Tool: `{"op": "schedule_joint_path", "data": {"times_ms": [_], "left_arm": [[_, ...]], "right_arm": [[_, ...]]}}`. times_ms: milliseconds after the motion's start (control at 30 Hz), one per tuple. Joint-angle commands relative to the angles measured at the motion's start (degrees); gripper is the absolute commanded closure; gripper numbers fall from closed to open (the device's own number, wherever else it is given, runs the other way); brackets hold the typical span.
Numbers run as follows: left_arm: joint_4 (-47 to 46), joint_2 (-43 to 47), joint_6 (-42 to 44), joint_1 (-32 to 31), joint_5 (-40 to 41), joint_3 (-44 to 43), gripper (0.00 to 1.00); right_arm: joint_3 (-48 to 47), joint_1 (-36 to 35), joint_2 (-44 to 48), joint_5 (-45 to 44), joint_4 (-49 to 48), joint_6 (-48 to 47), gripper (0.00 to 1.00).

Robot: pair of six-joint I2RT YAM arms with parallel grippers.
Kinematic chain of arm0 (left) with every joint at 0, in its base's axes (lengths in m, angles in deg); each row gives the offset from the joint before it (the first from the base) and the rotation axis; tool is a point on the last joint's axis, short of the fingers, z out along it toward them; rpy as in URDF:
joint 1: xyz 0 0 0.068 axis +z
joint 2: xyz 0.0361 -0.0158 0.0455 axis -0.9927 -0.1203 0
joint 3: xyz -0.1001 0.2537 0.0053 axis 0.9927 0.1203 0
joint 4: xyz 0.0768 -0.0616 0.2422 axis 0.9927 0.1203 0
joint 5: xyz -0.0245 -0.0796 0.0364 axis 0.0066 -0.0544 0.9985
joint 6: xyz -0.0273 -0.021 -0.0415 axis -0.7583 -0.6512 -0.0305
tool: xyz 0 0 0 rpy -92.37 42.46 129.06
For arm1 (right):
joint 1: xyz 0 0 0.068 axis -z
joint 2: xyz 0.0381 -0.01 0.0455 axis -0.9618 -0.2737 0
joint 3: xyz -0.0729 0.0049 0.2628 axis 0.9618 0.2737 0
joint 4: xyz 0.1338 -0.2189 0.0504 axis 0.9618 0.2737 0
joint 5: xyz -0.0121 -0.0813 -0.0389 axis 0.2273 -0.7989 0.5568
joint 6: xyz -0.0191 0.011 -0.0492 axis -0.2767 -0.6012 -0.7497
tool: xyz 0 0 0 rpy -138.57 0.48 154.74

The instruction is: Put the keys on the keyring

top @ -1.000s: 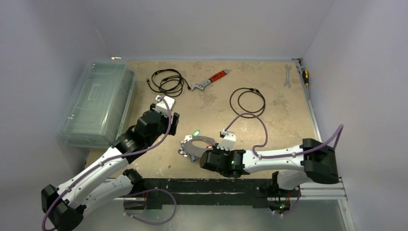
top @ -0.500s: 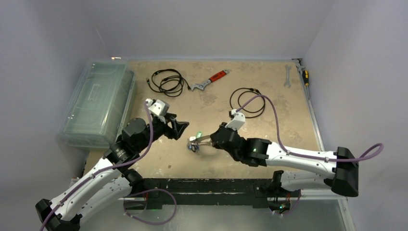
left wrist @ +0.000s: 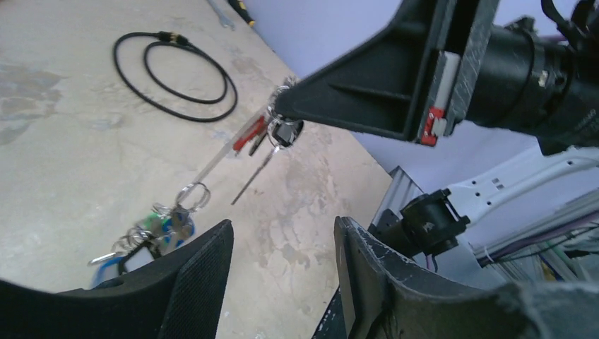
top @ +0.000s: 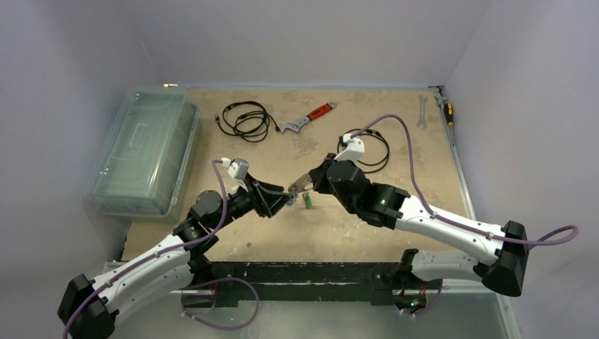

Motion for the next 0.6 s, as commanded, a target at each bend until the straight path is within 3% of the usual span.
{"op": "schedule_joint_path", "data": {"times_ms": [0,167,400,567], "left_arm": [[-19.1,-2.2,-0.7,-3.0,-2.3,3.5,0.47],[-25.7,-7.5,3.0,-7.8,-0.6,3.5,0.48],[-33.4,-11.5,2.5,-8.5,1.3,4.2,0.48],[-34.2,-13.0,2.5,-8.4,3.7,4.0,0.39]], "right_arm": [[-5.1,0.6,0.9,2.2,-2.1,-2.4,1.0],[-6.9,0.8,1.3,3.0,-0.7,-2.6,1.0],[-6.4,0.9,2.8,4.1,-0.3,-2.2,1.0],[-6.0,0.8,3.8,4.8,-0.4,-1.9,1.0]]}}
